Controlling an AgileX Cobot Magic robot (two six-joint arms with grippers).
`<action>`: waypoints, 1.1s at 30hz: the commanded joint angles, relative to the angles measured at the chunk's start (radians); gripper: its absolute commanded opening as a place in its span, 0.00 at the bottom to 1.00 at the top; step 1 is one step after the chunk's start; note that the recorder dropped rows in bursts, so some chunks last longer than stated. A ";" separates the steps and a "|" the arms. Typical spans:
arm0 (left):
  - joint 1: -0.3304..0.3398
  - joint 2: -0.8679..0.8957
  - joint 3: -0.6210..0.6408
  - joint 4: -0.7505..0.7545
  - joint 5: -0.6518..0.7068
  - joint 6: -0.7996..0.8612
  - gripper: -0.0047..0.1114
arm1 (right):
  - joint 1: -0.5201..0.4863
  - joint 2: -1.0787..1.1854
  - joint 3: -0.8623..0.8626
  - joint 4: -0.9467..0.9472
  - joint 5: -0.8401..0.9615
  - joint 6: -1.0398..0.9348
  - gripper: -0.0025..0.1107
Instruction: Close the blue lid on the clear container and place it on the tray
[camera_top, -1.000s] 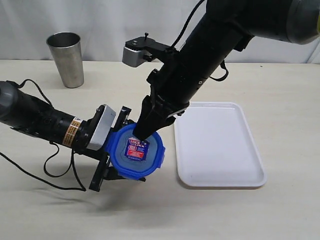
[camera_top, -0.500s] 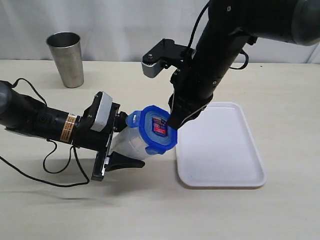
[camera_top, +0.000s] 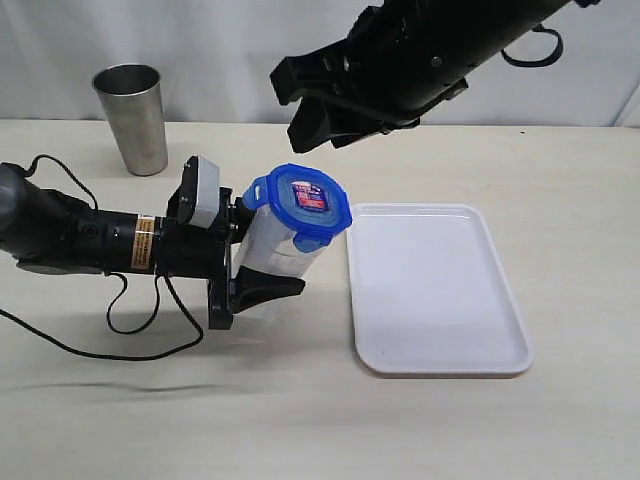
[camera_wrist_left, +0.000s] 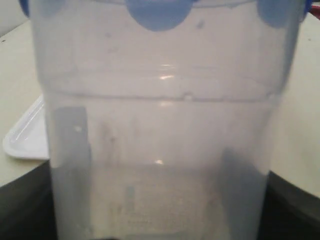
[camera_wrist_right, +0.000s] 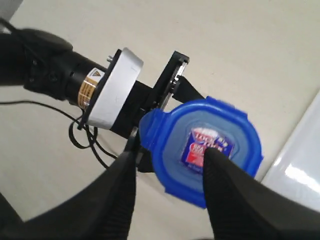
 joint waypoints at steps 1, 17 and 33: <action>-0.001 -0.013 -0.003 -0.044 0.016 -0.030 0.04 | 0.001 0.034 -0.002 -0.025 -0.035 0.201 0.39; -0.001 -0.013 -0.003 -0.048 0.031 -0.041 0.04 | 0.257 0.348 -0.417 -0.625 0.266 0.494 0.37; -0.001 -0.013 -0.003 -0.056 0.038 -0.041 0.04 | 0.268 0.423 -0.426 -0.560 0.266 0.483 0.37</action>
